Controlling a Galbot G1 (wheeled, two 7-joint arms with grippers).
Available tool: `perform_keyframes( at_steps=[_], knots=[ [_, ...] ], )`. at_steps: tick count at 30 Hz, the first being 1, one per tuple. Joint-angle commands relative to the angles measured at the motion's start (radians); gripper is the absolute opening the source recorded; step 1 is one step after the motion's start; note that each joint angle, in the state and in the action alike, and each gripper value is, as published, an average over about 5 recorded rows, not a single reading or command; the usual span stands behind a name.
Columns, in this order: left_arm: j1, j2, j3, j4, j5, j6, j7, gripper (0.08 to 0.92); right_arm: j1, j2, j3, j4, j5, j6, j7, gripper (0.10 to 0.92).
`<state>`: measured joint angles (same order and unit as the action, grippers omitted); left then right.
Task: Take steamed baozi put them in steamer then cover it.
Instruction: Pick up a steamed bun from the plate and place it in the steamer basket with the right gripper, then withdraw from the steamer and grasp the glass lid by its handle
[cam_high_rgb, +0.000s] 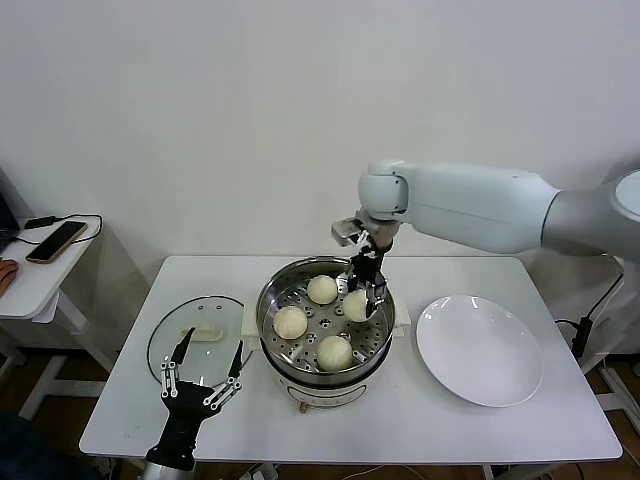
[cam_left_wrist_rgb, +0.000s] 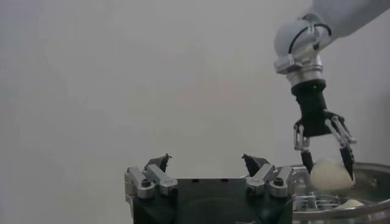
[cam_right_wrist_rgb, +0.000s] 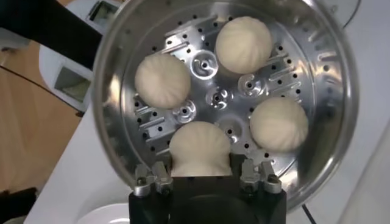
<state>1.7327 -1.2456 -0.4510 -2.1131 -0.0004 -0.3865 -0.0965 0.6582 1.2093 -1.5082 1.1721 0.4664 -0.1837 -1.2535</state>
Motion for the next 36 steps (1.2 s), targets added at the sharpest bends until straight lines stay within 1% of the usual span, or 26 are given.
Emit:
perform_keyframes(
  at_steps=[1, 6, 10, 12, 15, 17, 23, 26, 28, 29, 31, 34, 36],
  knots=[
    [0.000, 0.000, 0.000, 0.002, -0.001, -0.001, -0.001, 0.823, -0.041, 0.043, -0.020, -0.044, -0.048, -0.005, 0.016, 0.645],
    [-0.002, 0.000, 0.000, 0.003, -0.001, 0.000, -0.002, 0.823, -0.042, 0.045, -0.019, -0.046, -0.064, -0.001, 0.014, 0.651],
    [-0.002, -0.001, 0.000, 0.004, -0.001, 0.000, -0.002, 0.823, -0.040, 0.039, -0.014, -0.042, -0.079, 0.006, 0.009, 0.675],
    [-0.002, -0.002, 0.000, 0.003, -0.001, 0.001, -0.002, 0.823, -0.038, 0.030, -0.012, -0.034, -0.080, 0.008, 0.005, 0.710],
    [-0.002, -0.003, -0.001, 0.002, -0.001, 0.003, -0.002, 0.823, -0.032, 0.010, -0.005, -0.013, -0.078, 0.010, -0.003, 0.783],
    [-0.003, -0.004, -0.001, 0.003, 0.000, 0.003, -0.002, 0.823, -0.031, -0.004, 0.007, 0.003, -0.076, 0.010, -0.008, 0.811],
    [-0.005, -0.007, 0.001, -0.001, 0.005, 0.011, -0.003, 0.823, -0.039, -0.081, 0.143, 0.074, -0.057, 0.016, 0.005, 0.822],
    [-0.010, -0.007, -0.003, 0.000, 0.016, 0.017, -0.007, 0.823, -0.062, -0.144, 0.282, 0.119, -0.013, 0.046, 0.080, 0.823],
    [-0.018, -0.005, -0.009, 0.004, 0.040, 0.021, -0.015, 0.823, -0.079, -0.194, 0.360, 0.157, 0.024, 0.082, 0.180, 0.823],
    [-0.023, -0.004, -0.013, 0.007, 0.058, 0.022, -0.019, 0.823, -0.086, -0.223, 0.388, 0.179, 0.043, 0.102, 0.261, 0.823],
    [-0.038, -0.002, -0.022, 0.009, 0.095, 0.029, -0.033, 0.823, -0.100, -0.281, 0.410, 0.232, 0.088, 0.148, 0.480, 0.823],
    [-0.070, 0.007, -0.033, 0.009, 0.142, 0.058, -0.070, 0.823, -0.158, -0.365, 0.427, 0.316, 0.153, 0.209, 0.976, 0.823],
    [-0.092, 0.015, -0.038, 0.012, 0.177, 0.079, -0.101, 0.823, -0.235, -0.416, 0.484, 0.354, 0.151, 0.246, 1.268, 0.823]
  ],
)
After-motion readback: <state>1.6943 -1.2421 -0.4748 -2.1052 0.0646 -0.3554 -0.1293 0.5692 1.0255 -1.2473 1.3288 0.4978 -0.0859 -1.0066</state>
